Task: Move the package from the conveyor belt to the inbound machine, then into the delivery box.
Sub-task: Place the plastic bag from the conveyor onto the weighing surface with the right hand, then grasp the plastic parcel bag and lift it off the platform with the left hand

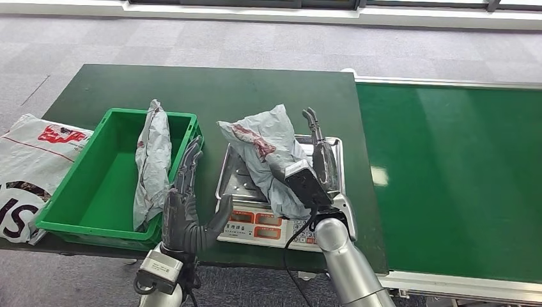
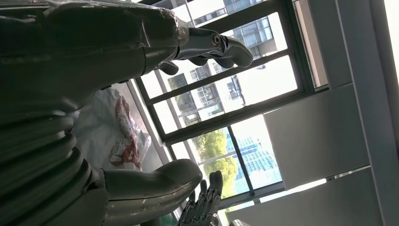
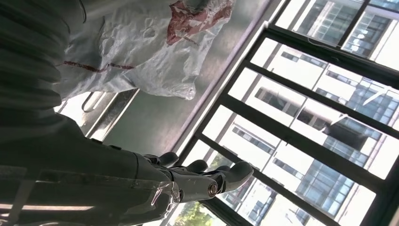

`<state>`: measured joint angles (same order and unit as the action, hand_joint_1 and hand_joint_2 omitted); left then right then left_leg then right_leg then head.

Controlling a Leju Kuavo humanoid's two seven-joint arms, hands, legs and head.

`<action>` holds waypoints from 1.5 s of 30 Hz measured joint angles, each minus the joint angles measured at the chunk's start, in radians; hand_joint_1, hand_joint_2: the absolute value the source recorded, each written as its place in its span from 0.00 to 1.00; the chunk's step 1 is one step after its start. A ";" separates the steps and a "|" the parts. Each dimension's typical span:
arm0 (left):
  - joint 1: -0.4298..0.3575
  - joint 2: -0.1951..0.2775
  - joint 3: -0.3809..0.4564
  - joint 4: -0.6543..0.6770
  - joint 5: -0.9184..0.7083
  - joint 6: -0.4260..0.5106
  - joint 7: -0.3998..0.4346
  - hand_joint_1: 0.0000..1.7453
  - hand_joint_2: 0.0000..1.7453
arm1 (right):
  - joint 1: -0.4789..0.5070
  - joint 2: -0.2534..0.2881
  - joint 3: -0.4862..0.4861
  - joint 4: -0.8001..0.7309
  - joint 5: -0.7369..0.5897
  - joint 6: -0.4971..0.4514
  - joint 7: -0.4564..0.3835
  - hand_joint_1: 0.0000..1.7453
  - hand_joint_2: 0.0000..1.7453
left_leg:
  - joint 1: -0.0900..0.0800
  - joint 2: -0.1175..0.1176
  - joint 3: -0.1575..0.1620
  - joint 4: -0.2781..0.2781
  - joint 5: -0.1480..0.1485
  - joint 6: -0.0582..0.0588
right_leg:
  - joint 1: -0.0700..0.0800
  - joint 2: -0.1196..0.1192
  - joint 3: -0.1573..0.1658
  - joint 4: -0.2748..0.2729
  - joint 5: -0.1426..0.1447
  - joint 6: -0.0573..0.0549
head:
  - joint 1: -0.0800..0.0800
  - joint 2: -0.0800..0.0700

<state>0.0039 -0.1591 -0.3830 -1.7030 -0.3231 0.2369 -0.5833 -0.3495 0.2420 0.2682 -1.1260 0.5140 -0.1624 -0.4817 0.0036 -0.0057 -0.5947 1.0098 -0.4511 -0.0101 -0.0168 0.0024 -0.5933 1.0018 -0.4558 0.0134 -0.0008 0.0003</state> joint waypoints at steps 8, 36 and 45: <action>-0.004 0.000 0.000 0.010 -0.041 -0.003 0.044 0.00 1.00 | 0.048 -0.005 -0.016 -0.110 0.089 -0.256 -0.030 0.00 1.00 | 0.000 -0.001 0.000 0.000 0.000 0.000 | 0.000 -0.001 0.000 0.000 0.000 0.000 | 0.000 0.000; -0.508 -0.096 0.068 0.771 -0.244 0.017 0.205 0.00 1.00 | 0.199 0.014 0.012 -0.512 0.068 -0.533 -0.128 0.00 1.00 | 0.000 -0.001 0.001 0.000 0.002 0.000 | 0.000 -0.001 0.002 0.000 0.002 0.000 | 0.000 0.000; -0.645 -0.167 0.128 0.997 -0.101 -0.085 0.163 0.00 1.00 | 0.189 0.018 0.012 -0.461 0.050 -0.533 -0.151 0.00 1.00 | 0.000 -0.002 0.000 0.000 0.002 0.000 | 0.000 -0.001 0.002 0.000 0.002 0.000 | 0.000 0.000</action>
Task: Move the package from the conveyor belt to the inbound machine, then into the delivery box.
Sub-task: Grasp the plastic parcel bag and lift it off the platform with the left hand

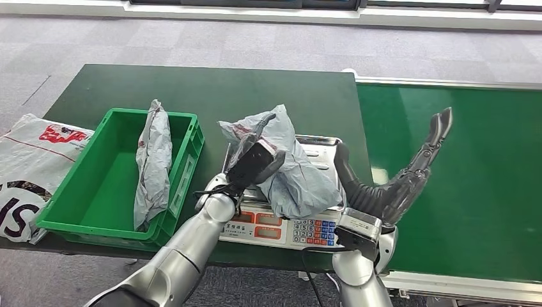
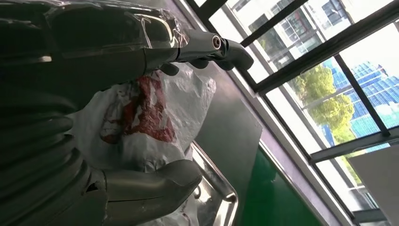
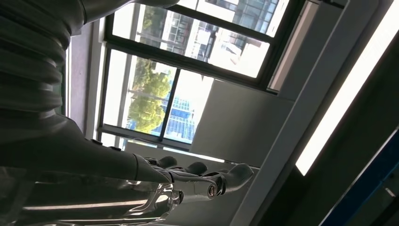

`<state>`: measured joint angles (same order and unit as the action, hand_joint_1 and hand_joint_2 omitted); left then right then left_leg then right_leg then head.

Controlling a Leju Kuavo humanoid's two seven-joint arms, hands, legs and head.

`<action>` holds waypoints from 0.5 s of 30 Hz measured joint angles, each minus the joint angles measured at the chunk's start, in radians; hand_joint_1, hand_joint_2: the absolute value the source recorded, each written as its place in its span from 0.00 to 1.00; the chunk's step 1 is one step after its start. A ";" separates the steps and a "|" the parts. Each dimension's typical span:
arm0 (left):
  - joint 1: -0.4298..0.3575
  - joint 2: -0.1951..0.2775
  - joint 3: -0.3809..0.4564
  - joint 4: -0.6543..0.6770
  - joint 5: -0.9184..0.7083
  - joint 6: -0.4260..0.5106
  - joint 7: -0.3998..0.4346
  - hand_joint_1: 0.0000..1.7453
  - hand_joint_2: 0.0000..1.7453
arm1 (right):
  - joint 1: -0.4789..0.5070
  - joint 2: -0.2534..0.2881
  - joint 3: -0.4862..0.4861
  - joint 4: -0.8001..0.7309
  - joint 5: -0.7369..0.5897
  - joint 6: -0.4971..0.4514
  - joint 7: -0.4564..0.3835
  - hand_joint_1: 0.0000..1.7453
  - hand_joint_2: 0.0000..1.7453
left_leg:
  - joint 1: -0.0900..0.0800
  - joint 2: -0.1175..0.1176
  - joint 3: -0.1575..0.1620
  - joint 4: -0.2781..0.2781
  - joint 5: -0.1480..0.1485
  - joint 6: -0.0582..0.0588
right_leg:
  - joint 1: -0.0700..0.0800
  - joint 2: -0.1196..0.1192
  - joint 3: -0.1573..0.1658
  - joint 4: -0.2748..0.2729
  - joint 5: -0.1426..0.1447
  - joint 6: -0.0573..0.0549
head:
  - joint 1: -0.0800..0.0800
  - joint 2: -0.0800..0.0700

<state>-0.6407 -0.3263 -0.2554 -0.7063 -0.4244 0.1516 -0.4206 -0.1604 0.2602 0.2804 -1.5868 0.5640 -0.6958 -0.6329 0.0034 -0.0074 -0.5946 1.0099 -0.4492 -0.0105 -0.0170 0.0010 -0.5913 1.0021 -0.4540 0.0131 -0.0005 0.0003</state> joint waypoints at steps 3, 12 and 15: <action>-0.027 -0.013 0.008 0.045 0.063 -0.030 -0.004 0.00 1.00 | -0.002 0.001 0.000 0.010 0.000 0.000 0.000 0.00 1.00 | 0.000 0.000 0.000 0.000 0.000 0.000 | 0.000 0.000 0.000 0.000 0.000 0.000 | 0.000 0.000; -0.078 -0.027 0.000 0.125 0.247 -0.041 0.006 0.00 1.00 | -0.003 0.002 0.000 0.019 0.026 0.000 0.029 0.00 1.00 | 0.000 0.000 0.000 0.000 0.000 0.000 | 0.000 0.000 0.000 0.000 0.000 0.000 | 0.000 0.000; -0.084 -0.027 -0.010 0.139 0.258 -0.035 0.010 0.00 1.00 | -0.003 0.002 0.000 0.018 0.030 0.000 0.036 0.00 1.00 | 0.000 0.000 0.000 0.000 0.000 0.000 | 0.000 0.000 0.000 0.000 0.000 0.000 | 0.000 0.000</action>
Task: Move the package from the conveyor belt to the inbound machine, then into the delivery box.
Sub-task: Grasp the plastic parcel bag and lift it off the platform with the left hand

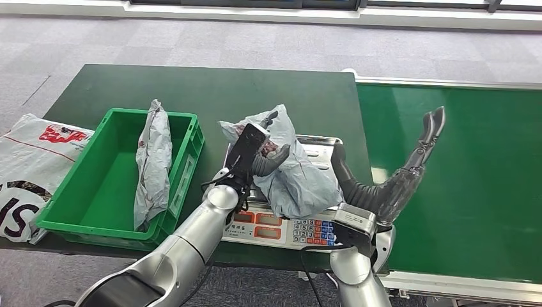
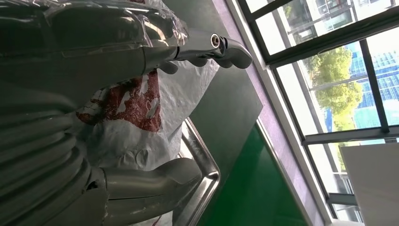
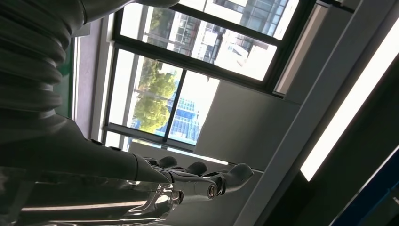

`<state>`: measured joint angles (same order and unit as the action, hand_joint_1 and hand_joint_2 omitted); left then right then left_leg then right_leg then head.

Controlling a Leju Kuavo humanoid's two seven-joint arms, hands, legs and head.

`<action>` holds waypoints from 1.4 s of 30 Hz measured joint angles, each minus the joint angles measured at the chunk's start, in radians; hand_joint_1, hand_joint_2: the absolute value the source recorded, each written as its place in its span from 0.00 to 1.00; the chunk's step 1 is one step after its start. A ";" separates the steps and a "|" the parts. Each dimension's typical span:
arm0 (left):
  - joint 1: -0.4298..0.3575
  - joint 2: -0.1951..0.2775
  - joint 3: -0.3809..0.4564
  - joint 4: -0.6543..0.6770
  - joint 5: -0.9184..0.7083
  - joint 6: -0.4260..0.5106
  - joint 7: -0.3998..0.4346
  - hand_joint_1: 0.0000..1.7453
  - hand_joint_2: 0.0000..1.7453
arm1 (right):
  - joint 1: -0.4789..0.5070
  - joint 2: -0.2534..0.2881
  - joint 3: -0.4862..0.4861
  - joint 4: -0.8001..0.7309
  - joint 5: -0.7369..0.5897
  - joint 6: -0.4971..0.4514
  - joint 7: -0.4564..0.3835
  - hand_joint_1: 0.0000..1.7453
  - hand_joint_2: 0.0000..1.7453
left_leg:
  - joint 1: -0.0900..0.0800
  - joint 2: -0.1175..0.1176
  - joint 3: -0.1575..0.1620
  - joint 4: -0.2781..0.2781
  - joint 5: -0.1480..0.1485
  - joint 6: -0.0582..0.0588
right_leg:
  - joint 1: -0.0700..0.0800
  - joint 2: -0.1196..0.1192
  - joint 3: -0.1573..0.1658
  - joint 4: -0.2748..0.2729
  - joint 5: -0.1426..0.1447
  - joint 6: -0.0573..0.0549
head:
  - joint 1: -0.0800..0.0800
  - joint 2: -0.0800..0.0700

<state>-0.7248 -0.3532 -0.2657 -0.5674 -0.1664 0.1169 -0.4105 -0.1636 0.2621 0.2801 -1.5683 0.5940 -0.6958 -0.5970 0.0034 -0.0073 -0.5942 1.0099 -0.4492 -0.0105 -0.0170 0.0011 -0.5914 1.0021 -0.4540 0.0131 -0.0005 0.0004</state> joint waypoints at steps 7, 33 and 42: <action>-0.013 0.000 -0.166 0.054 -0.204 0.233 0.125 0.00 1.00 | 0.000 0.000 0.004 -0.018 0.014 0.000 0.039 0.00 1.00 | 0.000 0.000 0.000 0.000 0.000 0.000 | 0.000 0.000 0.000 0.000 0.000 0.000 | 0.000 0.000; 0.012 0.001 -0.448 0.222 -0.403 0.325 0.246 0.00 1.00 | -0.047 0.001 0.024 -0.037 0.001 0.000 0.067 0.00 1.00 | 0.000 -0.001 0.003 0.000 0.000 0.000 | 0.000 -0.001 0.004 0.000 0.000 0.000 | 0.000 0.000; 0.007 0.001 -0.448 0.232 -0.445 0.229 0.261 1.00 1.00 | -0.062 0.001 0.024 -0.032 0.002 0.000 0.072 0.00 1.00 | 0.000 -0.003 0.006 0.000 0.000 0.000 | 0.000 -0.004 0.009 0.000 -0.001 0.000 | 0.000 0.000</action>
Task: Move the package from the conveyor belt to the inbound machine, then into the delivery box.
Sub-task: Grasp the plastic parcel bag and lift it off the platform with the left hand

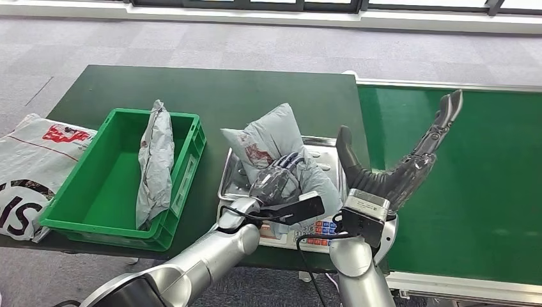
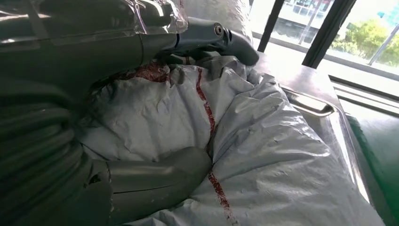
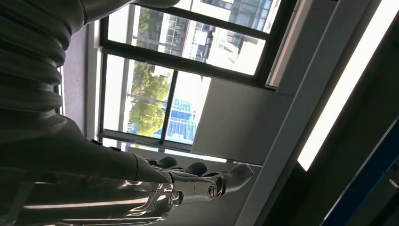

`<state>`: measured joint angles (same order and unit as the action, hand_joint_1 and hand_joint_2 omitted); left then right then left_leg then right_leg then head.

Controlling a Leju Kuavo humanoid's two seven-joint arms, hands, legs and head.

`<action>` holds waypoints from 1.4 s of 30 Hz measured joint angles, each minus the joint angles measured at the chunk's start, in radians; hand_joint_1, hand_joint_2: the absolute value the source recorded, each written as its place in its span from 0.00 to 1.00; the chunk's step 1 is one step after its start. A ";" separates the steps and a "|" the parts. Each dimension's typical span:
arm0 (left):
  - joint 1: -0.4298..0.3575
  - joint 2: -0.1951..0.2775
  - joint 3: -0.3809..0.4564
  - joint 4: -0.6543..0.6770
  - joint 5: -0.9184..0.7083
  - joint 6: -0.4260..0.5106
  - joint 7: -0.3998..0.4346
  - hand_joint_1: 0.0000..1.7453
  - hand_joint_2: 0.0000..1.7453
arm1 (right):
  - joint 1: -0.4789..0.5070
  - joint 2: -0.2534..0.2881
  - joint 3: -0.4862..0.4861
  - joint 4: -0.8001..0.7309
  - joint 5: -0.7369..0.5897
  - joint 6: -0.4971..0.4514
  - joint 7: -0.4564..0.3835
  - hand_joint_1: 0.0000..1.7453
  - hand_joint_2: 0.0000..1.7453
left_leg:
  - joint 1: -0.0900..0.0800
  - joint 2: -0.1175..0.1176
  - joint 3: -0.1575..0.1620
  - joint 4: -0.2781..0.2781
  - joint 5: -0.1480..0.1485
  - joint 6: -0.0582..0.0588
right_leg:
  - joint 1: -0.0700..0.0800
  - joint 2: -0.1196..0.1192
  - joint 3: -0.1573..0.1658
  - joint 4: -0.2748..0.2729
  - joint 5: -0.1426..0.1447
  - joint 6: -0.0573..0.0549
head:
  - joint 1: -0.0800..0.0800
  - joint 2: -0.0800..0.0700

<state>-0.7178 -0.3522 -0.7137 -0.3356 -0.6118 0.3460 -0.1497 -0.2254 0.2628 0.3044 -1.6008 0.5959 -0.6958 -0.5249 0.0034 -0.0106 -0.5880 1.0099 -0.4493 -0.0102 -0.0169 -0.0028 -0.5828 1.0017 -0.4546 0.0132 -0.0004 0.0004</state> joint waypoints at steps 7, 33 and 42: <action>-0.007 0.001 0.000 0.000 -0.041 -0.030 0.012 1.00 1.00 | -0.001 0.000 0.000 0.002 0.001 0.000 0.001 0.00 1.00 | 0.000 -0.002 0.003 0.000 0.000 0.000 | 0.000 -0.002 0.004 0.000 -0.001 0.001 | 0.000 0.000; -0.009 0.001 0.060 -0.009 -0.135 0.040 -0.005 1.00 1.00 | 0.000 0.000 0.000 0.002 0.008 0.000 0.009 0.00 1.00 | 0.000 -0.002 0.006 0.000 0.000 0.000 | 0.000 -0.001 0.006 0.000 -0.001 0.000 | 0.000 0.000; -0.005 0.002 0.068 -0.012 -0.139 0.072 -0.005 1.00 1.00 | 0.001 0.000 -0.001 0.002 0.012 0.000 0.009 0.00 1.00 | 0.000 -0.002 0.006 0.000 0.000 0.000 | 0.000 -0.001 0.006 0.000 -0.001 0.000 | 0.000 0.000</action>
<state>-0.7223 -0.3507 -0.6456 -0.3474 -0.7510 0.4184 -0.1552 -0.2244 0.2628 0.3035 -1.5988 0.6081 -0.6958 -0.5160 0.0035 -0.0121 -0.5822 1.0098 -0.4495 -0.0102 -0.0169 -0.0038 -0.5772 1.0016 -0.4558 0.0136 -0.0004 0.0004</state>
